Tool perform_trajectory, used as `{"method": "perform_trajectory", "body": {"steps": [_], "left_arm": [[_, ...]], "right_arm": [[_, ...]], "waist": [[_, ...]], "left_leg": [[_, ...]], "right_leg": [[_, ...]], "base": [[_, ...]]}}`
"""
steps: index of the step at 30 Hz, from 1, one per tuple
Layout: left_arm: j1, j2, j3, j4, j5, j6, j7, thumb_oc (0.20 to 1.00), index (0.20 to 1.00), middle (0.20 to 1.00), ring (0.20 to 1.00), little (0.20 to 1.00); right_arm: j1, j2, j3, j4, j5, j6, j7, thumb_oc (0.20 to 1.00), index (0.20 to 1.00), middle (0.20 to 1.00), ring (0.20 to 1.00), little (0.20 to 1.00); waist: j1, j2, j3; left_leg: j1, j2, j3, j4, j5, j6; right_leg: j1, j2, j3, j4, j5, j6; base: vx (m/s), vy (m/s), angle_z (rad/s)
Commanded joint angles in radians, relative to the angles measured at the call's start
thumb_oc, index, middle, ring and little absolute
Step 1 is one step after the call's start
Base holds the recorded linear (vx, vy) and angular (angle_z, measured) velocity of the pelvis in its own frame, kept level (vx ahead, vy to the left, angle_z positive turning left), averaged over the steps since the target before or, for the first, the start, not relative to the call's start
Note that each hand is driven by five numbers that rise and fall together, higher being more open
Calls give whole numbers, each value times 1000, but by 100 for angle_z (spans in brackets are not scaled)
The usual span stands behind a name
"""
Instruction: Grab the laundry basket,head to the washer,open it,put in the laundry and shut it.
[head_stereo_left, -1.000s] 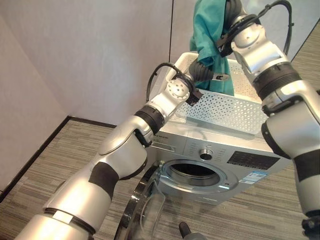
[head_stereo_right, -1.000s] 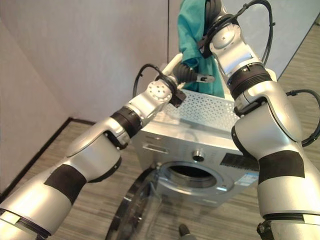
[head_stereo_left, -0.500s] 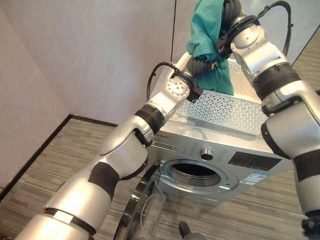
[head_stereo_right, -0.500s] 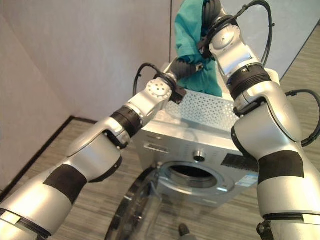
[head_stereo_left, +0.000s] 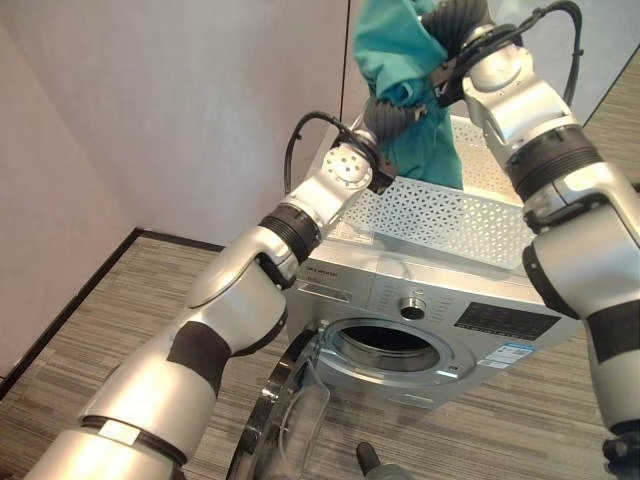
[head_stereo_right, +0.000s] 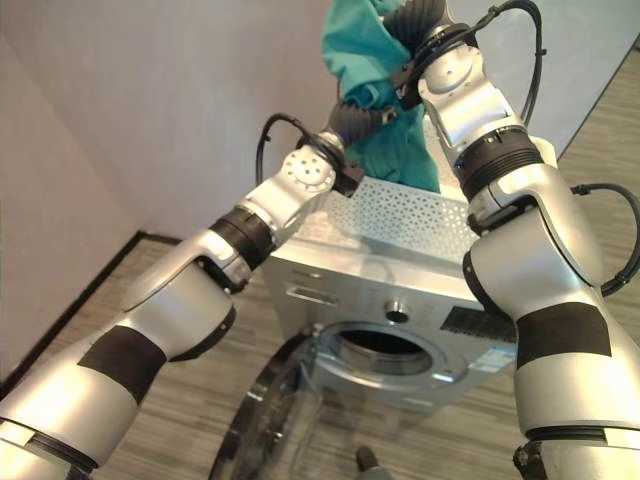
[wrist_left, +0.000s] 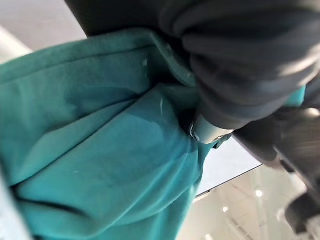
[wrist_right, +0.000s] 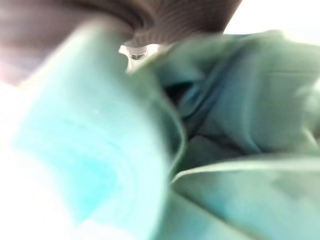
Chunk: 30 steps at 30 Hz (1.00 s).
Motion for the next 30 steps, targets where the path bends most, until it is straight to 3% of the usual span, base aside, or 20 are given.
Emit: {"method": "perform_trajectory", "body": {"steps": [1,4,8,15,19,20,23,25,30], "left_arm": [[-176,87,58,2,22,-120,69,200,200,200,200,200],[-146,142,87,-82,36,-141,101,200,200,200,200,200],[-75,248,160,-260,73,-176,154,200,200,200,200,200],[-27,318,231,-397,98,-190,204,200,200,200,200,200],[-79,365,233,-346,92,-187,209,200,200,200,200,200],[-112,387,226,-316,76,-188,202,200,200,200,200,200],[-148,399,216,-297,65,-193,188,200,200,200,200,200],[-160,400,203,-291,45,-197,167,200,200,200,200,200],[-202,430,193,-245,-9,-208,126,200,200,200,200,200]], "right_arm": [[-80,-90,-61,-41,57,-135,-85,1000,1000,1000,1000,1000],[12,-135,-136,-233,20,-170,-133,1000,1000,1000,1000,1000],[292,-194,-319,-654,-76,-238,-182,1000,1000,1000,1000,1000],[703,-160,-493,-1103,-170,-276,-130,1000,1000,1000,1000,1000],[916,-153,-521,-1300,-109,-298,-11,1000,1000,1000,1000,1000],[995,-185,-520,-1367,-65,-311,59,1000,1000,1000,1000,1000],[1082,-238,-512,-1425,-52,-310,142,1000,1000,1000,1000,1000],[1218,-277,-503,-1469,82,-300,252,1000,1000,1000,1000,1000],[1384,-400,-451,-1443,165,-236,399,1000,1000,1000,1000,1000]], "waist": [[29,32,-17],[22,38,-14],[9,55,-4],[-7,62,-5],[-28,64,-12],[-35,63,-13],[-33,57,-16],[-28,47,-14],[-17,30,-15]], "left_leg": [[184,39,52,13,-32,-11],[186,37,58,13,-40,-7],[190,33,67,13,-63,3],[195,30,74,13,-88,15],[200,28,88,13,-96,15],[200,29,90,13,-96,14],[199,31,90,13,-97,13],[195,34,83,13,-97,11],[189,40,74,13,-98,6]], "right_leg": [[-31,-23,-28,13,25,74],[-34,-23,-25,17,21,74],[-43,-25,-18,24,15,77],[-45,-25,-12,28,7,78],[-51,-22,-3,32,8,80],[-52,-22,-3,32,9,82],[-51,-26,-10,31,7,82],[-47,-30,-27,31,6,80],[-41,-37,-49,30,4,79]], "base": [[10,19,-5],[5,27,-5],[8,38,-1],[3,20,-4],[-9,18,-9],[-5,3,-8],[-3,-1,-1],[-28,-25,4],[-22,-21,11]]}}
